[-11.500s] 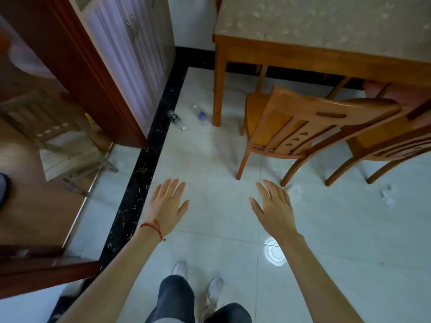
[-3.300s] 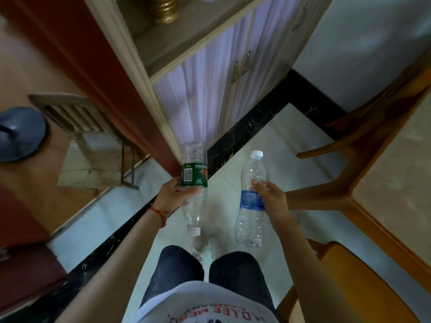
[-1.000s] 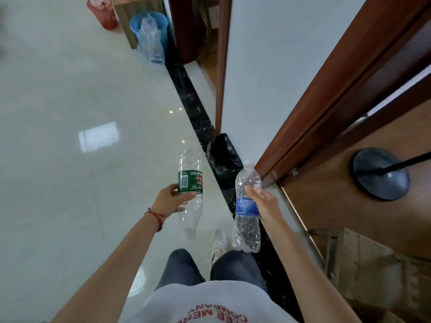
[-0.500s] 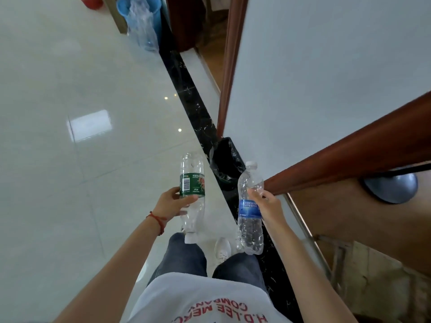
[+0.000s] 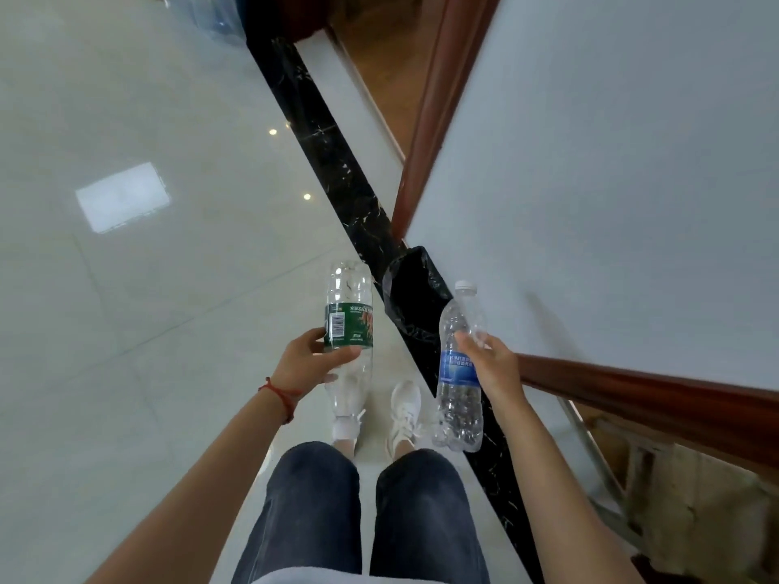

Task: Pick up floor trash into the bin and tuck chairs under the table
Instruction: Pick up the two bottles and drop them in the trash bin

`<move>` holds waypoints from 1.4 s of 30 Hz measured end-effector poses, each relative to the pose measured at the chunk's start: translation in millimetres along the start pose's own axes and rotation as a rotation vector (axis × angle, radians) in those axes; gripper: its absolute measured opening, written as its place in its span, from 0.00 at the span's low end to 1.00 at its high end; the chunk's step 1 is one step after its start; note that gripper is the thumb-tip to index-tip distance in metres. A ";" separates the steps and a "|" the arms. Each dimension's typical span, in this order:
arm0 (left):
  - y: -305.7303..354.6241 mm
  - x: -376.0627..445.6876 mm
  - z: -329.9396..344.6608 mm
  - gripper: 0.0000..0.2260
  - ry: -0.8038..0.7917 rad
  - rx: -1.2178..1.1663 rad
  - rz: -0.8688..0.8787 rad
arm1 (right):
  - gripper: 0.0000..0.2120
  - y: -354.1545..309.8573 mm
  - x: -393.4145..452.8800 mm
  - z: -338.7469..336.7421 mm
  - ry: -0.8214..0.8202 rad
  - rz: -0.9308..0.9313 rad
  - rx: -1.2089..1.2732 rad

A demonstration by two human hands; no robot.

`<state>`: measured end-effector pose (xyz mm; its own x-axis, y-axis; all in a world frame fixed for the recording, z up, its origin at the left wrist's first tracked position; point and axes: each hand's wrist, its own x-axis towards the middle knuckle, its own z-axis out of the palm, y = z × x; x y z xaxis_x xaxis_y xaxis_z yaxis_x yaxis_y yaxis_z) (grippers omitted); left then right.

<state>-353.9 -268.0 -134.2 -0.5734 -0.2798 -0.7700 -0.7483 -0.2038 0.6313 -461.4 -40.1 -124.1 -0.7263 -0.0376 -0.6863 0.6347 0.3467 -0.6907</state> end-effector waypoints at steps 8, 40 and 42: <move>-20.3 72.2 13.7 0.16 0.034 -0.087 -0.039 | 0.07 33.4 90.8 17.8 -0.008 0.071 -0.109; -76.7 167.7 45.2 0.17 0.038 -0.053 -0.160 | 0.30 104.8 261.7 59.2 -0.081 0.045 -0.650; -75.9 171.8 47.1 0.18 0.034 -0.044 -0.157 | 0.28 103.9 245.4 54.1 -0.089 0.019 -0.565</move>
<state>-411.4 -256.4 -318.7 -0.4381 -0.2725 -0.8566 -0.8121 -0.2887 0.5072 -559.4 -64.0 -376.6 -0.6756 -0.0973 -0.7308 0.3898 0.7942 -0.4661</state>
